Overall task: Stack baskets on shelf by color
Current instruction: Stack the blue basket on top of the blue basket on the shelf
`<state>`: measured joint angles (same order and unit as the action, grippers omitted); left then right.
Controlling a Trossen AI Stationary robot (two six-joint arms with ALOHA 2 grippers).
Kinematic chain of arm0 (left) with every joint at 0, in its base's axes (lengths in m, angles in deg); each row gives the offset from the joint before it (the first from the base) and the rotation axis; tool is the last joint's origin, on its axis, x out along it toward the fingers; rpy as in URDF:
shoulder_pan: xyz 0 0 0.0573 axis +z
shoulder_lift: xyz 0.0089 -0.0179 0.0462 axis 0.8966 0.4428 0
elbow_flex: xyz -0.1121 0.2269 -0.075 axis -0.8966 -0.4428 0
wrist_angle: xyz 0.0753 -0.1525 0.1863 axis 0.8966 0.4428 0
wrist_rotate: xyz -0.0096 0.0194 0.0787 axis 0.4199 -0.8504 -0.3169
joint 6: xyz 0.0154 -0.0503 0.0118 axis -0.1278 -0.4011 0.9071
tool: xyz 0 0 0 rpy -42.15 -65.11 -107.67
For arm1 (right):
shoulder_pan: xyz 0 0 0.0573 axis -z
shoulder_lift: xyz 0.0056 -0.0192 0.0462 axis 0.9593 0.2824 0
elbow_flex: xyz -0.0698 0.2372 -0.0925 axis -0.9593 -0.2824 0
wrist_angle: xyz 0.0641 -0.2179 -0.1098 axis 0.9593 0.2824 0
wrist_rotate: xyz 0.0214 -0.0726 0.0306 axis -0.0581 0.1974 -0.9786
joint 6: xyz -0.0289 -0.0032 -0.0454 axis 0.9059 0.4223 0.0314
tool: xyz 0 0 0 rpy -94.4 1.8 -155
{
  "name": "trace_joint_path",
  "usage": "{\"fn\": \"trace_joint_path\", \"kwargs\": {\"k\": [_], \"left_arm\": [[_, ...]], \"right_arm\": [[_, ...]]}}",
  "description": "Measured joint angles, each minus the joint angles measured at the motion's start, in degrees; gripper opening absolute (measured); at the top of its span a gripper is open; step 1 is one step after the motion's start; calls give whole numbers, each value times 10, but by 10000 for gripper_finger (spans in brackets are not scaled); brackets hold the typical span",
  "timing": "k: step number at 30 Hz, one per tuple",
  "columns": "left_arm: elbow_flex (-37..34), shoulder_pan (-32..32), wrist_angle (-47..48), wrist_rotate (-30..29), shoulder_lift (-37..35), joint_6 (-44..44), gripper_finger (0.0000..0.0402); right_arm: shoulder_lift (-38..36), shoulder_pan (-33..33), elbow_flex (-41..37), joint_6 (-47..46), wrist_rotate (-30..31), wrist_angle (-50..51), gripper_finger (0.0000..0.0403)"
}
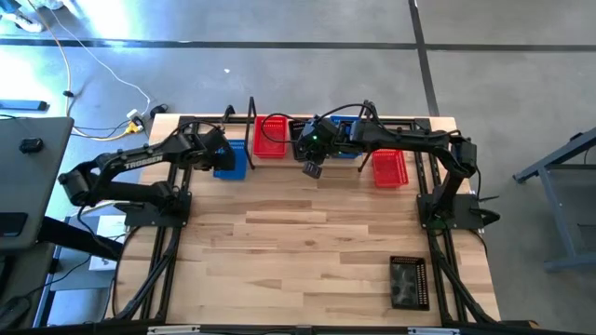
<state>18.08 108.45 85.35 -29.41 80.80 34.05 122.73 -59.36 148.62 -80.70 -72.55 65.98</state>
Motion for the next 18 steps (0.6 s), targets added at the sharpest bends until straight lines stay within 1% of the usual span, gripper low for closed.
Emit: {"fn": "trace_joint_path", "kwargs": {"k": [4,10,14,18], "left_arm": [[0,0,-25,8,34,0,124],[0,8,-26,9,69,9,117],[0,16,-25,9,78,19,88],[0,22,-25,9,78,40,44]], "right_arm": [[0,0,0,6,0,0,83],[0,0,0,11,-1,0,83],[0,0,0,10,-1,0,83],[0,0,0,9,-1,0,83]]}}
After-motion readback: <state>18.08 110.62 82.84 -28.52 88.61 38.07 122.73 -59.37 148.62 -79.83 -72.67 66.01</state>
